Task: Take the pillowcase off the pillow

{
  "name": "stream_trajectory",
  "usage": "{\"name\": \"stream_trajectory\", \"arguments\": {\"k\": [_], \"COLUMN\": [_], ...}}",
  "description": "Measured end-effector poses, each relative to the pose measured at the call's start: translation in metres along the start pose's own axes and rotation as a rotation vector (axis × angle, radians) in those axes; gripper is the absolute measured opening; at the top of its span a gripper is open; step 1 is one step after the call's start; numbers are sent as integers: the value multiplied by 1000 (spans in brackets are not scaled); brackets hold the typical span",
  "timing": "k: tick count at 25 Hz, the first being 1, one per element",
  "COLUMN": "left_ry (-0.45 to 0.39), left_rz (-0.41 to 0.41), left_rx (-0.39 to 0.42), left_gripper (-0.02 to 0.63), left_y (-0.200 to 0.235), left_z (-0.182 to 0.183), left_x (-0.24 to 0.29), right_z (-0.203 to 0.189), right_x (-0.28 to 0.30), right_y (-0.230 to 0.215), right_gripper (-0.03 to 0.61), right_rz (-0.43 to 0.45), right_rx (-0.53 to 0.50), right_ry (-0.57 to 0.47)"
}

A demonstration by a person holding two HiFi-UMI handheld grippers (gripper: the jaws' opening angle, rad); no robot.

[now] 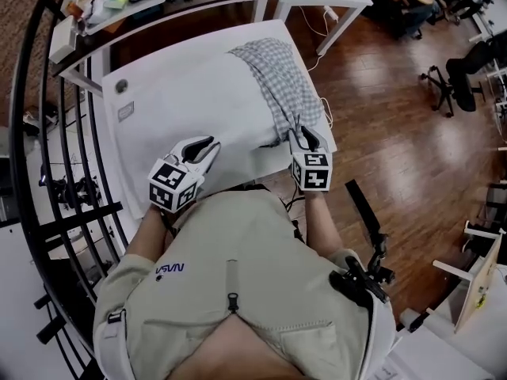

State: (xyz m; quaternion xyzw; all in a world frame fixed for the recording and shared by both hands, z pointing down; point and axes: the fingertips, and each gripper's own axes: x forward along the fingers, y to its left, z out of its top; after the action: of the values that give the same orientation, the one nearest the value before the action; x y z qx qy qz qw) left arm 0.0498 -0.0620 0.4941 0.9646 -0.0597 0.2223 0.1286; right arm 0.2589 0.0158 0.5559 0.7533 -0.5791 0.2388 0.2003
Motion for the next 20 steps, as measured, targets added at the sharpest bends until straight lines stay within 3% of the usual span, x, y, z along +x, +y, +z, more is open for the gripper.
{"name": "stream_trajectory", "arguments": {"k": [5, 10, 16, 20], "left_ry": [-108, -136, -61, 18], "left_rz": [167, 289, 345, 372], "left_rx": [81, 170, 249, 234], "left_gripper": [96, 185, 201, 197], "left_y": [41, 82, 121, 145], "left_z": [56, 99, 119, 117], "left_x": [-5, 21, 66, 97], "right_z": [76, 142, 204, 215], "right_x": [-10, 26, 91, 134], "right_y": [14, 22, 34, 44], "right_gripper": [127, 127, 127, 134], "right_rz": [69, 145, 220, 285], "right_rx": [-51, -169, -266, -293], "right_ry": [-180, -242, -259, -173]}}
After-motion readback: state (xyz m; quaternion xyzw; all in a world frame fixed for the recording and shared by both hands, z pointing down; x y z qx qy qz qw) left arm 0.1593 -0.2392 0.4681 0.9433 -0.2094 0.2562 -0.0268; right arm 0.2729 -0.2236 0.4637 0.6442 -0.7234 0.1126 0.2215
